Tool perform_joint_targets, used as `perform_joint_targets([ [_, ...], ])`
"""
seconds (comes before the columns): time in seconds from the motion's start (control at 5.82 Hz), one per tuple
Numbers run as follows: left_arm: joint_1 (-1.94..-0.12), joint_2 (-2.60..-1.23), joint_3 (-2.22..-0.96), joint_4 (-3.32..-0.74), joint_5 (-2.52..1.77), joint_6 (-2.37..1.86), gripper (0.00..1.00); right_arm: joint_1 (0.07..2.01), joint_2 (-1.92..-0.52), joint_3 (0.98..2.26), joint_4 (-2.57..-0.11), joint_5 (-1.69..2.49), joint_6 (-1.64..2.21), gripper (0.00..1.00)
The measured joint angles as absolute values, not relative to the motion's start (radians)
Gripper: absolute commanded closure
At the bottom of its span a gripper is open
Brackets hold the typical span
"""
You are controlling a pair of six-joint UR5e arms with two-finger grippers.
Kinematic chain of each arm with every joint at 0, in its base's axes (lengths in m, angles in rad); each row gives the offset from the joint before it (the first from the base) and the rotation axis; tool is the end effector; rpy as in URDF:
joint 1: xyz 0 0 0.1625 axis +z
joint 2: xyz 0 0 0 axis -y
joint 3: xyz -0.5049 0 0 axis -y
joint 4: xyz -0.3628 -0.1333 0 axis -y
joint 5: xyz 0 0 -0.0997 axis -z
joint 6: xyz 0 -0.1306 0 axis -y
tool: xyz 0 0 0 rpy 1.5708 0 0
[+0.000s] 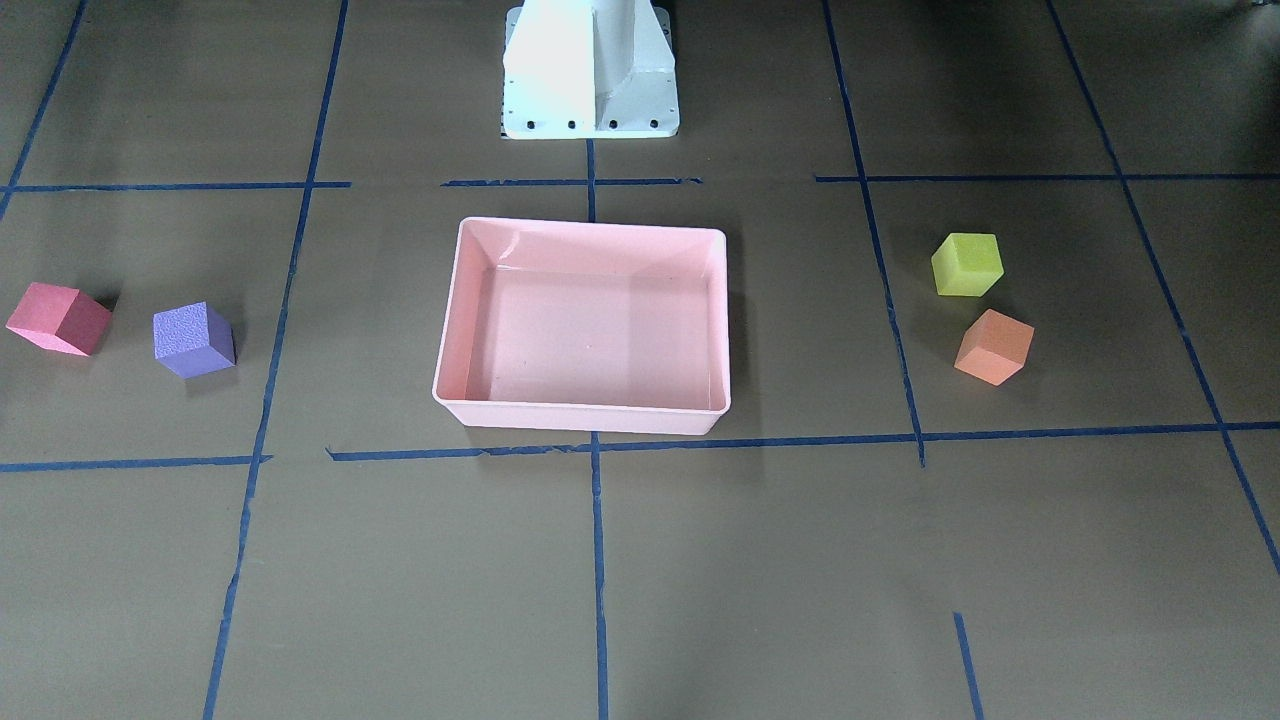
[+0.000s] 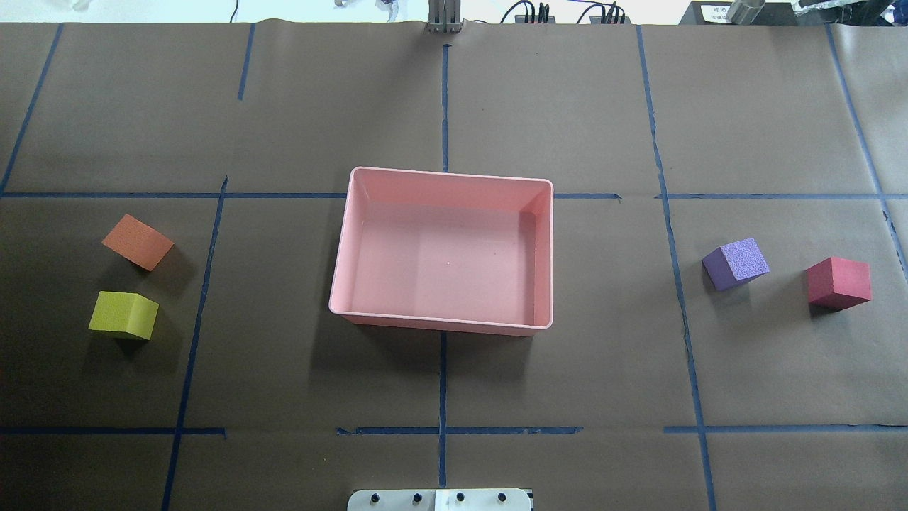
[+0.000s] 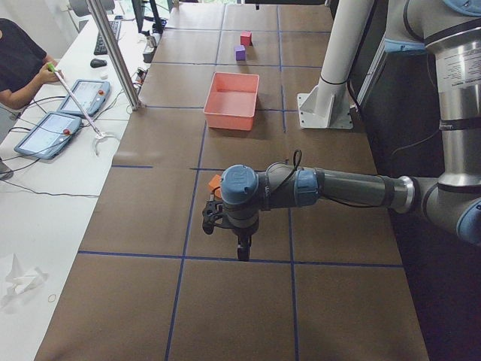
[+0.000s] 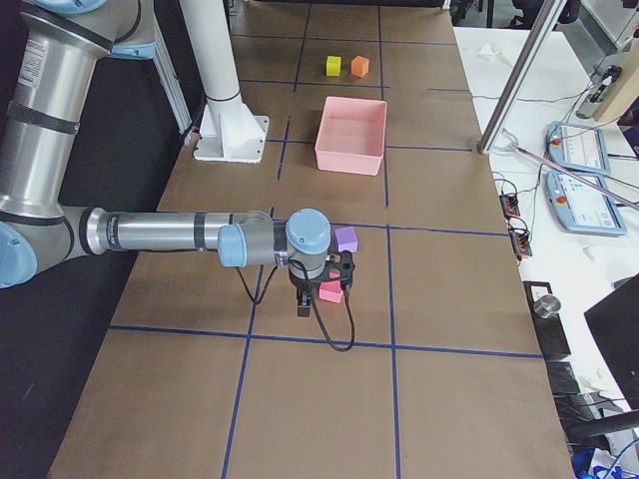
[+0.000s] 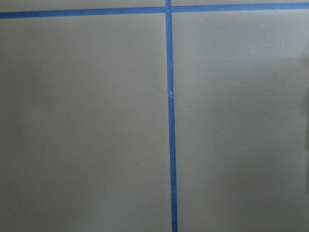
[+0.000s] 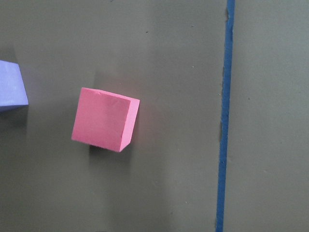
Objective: Place blocks into pink bin with both arms
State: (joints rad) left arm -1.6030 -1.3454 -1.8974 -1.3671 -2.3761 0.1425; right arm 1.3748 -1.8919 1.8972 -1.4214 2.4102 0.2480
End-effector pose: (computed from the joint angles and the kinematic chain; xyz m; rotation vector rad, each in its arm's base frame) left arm -0.0500 -0.3366 0.7182 -0.0263 0.8100 0.0629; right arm -0.0260 -0.3164 0.7105 -0.0425 -0.8490 -0.0161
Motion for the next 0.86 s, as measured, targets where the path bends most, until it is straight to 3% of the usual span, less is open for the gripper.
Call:
perform_joint_targets([
  [0.17, -1.603, -1.345, -1.898, -1.367, -2.377, 0.143, 0.00, 1.319, -1.875, 1.849, -1.295, 2.381, 0.377, 0.05],
  [0.86, -1.603, -1.344, -1.899, -1.367, -2.378, 0.143, 0.00, 1.155, -1.791, 1.776, -1.153, 2.307, 0.647, 0.00],
])
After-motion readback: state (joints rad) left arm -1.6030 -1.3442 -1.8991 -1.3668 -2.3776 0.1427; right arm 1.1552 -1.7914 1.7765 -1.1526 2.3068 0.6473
